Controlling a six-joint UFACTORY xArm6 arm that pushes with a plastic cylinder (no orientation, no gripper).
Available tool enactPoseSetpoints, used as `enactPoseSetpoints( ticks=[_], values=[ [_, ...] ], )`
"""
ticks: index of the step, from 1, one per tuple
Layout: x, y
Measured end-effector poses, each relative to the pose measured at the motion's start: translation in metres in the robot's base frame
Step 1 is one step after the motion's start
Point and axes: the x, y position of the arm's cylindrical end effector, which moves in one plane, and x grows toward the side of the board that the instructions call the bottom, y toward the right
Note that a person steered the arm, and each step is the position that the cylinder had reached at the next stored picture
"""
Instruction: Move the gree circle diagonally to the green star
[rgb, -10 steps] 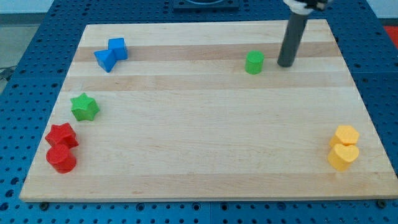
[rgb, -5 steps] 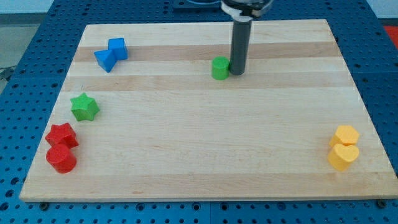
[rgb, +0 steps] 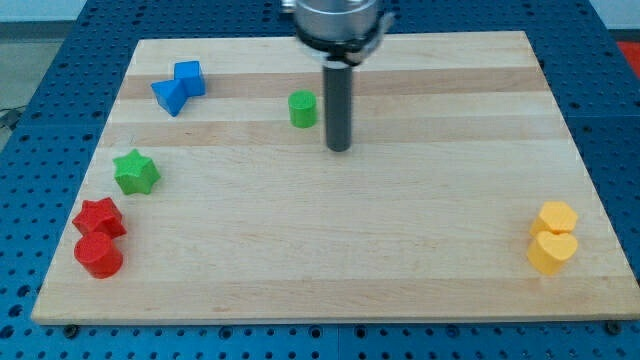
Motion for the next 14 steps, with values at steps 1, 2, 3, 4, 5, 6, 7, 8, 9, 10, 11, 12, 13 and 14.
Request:
enactPoseSetpoints(
  ticks=[1,2,3,4,5,6,7,8,9,10,11,12,13,14],
  values=[
    [0.0,0.0],
    [-0.039,0.0],
    [-0.108,-0.017],
    [-0.105,-0.034],
    [-0.092,-0.062],
    [-0.087,-0.072],
    [-0.086,-0.016],
    [-0.085,-0.012],
    [-0.084,-0.016],
    [-0.065,-0.056],
    [-0.065,-0.056],
    [-0.065,-0.057],
    [-0.054,-0.031],
    [-0.054,-0.035]
  ],
)
